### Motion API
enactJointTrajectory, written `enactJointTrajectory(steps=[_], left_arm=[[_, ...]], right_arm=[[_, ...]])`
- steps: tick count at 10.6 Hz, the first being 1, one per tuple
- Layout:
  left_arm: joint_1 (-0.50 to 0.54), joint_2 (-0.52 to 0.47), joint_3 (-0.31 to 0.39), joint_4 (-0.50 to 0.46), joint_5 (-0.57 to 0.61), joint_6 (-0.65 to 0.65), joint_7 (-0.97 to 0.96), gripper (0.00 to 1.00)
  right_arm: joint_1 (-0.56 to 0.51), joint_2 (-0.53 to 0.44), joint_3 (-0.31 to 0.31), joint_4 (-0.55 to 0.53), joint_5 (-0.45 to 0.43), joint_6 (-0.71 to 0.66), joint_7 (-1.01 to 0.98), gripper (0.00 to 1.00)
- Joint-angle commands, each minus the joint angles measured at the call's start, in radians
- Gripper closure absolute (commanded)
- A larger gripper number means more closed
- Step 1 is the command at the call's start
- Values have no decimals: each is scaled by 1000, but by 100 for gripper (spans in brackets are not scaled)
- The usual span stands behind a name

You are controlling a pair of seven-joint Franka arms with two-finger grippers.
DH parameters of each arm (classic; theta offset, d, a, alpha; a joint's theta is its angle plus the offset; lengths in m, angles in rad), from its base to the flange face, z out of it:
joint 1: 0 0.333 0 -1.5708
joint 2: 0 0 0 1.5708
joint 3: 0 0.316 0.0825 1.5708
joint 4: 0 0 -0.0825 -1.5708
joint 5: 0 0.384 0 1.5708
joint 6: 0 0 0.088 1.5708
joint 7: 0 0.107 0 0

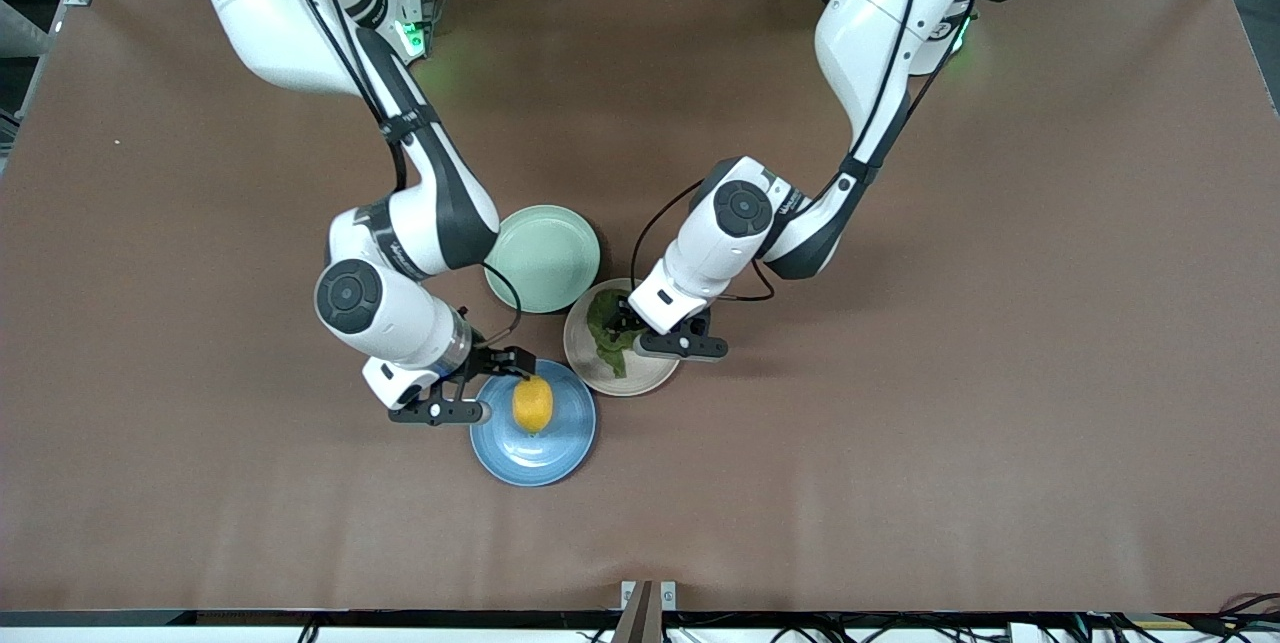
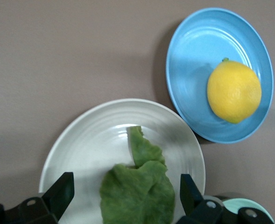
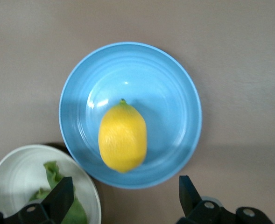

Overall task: Pick lemon and lettuce from blue and beige plates
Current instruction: 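Lower the left gripper onto the lettuce while the right gripper lowers onto the lemon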

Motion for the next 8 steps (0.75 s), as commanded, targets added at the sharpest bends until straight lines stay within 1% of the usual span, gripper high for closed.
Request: enactJointTrajectory(steps=[1, 3, 8], left_arm=[[-32, 32, 14, 21, -12, 23, -20, 0], [-46, 51, 20, 21, -15, 81, -22, 0], [-68, 86, 20, 22, -15, 163, -43, 0]], right_arm=[[17, 61, -10, 41, 42, 64, 18, 0], [18, 78, -10, 41, 40, 69, 18, 0], [34, 133, -8, 41, 42, 172, 25, 0]])
